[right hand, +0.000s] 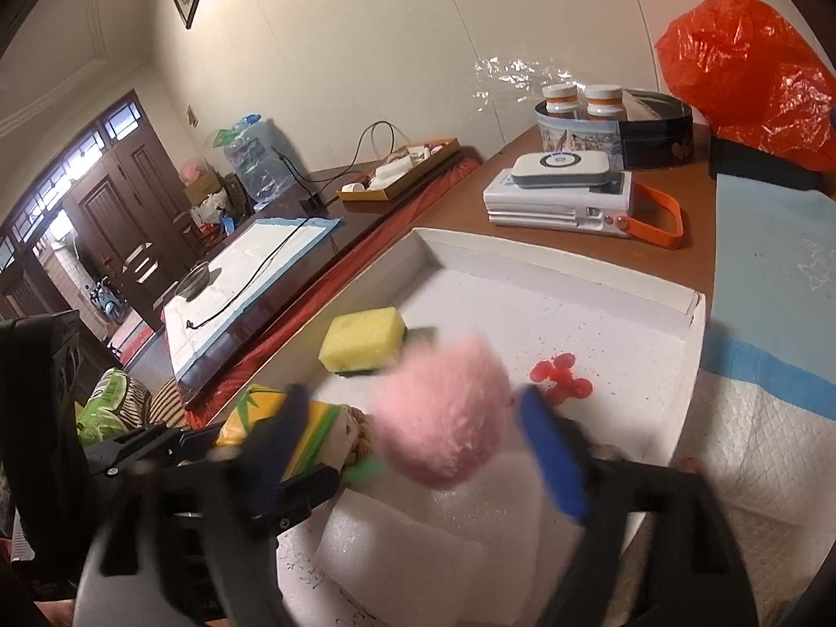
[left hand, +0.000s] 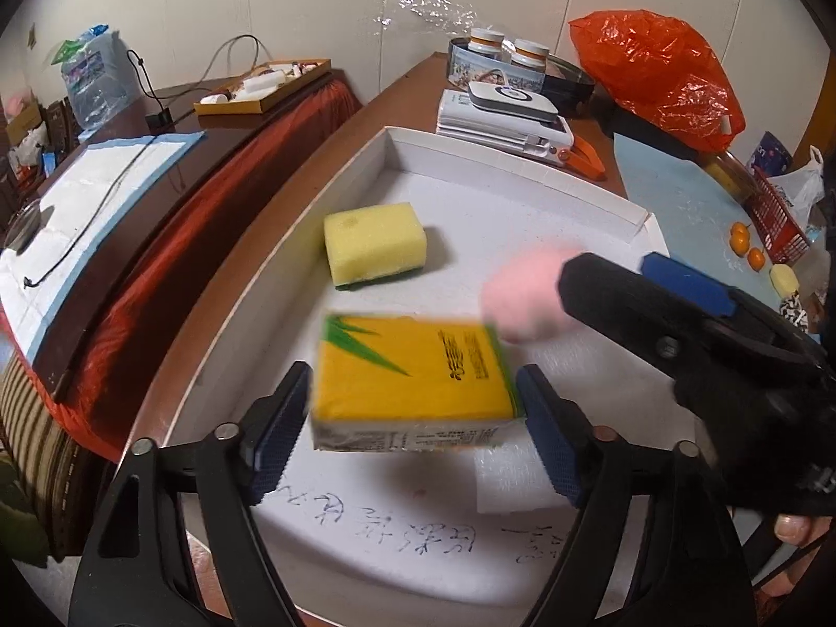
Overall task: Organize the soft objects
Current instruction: 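Open the left tool over the tray while the right tool releases the pink plush there, then move both tools back over the pad toward the blue box and red ball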
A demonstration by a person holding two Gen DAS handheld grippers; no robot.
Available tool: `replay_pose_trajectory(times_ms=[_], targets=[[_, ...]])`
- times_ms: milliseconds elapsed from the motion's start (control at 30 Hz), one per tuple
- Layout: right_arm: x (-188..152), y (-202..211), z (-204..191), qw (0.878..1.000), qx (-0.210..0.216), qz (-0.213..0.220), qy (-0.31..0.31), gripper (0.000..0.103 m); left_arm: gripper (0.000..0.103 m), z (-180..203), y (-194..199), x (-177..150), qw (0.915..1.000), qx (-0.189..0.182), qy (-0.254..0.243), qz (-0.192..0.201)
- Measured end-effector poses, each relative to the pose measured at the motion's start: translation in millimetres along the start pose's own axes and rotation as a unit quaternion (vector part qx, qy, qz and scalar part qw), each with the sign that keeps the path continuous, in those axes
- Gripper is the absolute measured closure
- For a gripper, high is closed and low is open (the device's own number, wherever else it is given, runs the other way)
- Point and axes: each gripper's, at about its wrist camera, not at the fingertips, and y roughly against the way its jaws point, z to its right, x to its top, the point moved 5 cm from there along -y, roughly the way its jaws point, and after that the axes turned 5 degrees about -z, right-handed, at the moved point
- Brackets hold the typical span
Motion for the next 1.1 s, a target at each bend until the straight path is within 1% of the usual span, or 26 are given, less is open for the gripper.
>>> replay_pose_trajectory(times_ms=[33, 67, 100, 267, 467, 667, 1100], targets=[[1, 2, -1, 1.0, -0.002, 0.007, 0.004, 0.001, 0.013, -1, 1, 0, 1.0, 0.001, -0.001, 0.005], [3, 5, -2, 1.0, -0.005, 0.015, 0.009, 0.0, 0.003, -1, 2, 1, 1.0, 0.005, 0.0, 0.007], [4, 8, -3, 1.0, -0.008, 0.024, 0.014, 0.0, 0.0, -2, 2, 1, 0.9999, 0.006, 0.0, 0.009], [7, 16, -8, 0.999, -0.011, 0.04, 0.025, 0.0, 0.0, -6, 4, 2, 0.9998, 0.008, 0.008, 0.016], [7, 28, -10, 0.998, -0.012, 0.062, 0.017, 0.0, 0.0, -12, 13, 3, 0.9994, 0.013, 0.02, 0.026], [11, 47, -15, 0.996, -0.011, 0.09, 0.013, 0.0, 0.0, -18, 26, 0, 0.9987, 0.009, 0.036, 0.035], [6, 89, -38, 0.99, -0.004, 0.139, 0.016, 0.0, 0.0, -16, 62, -10, 0.9981, 0.005, 0.024, 0.057]])
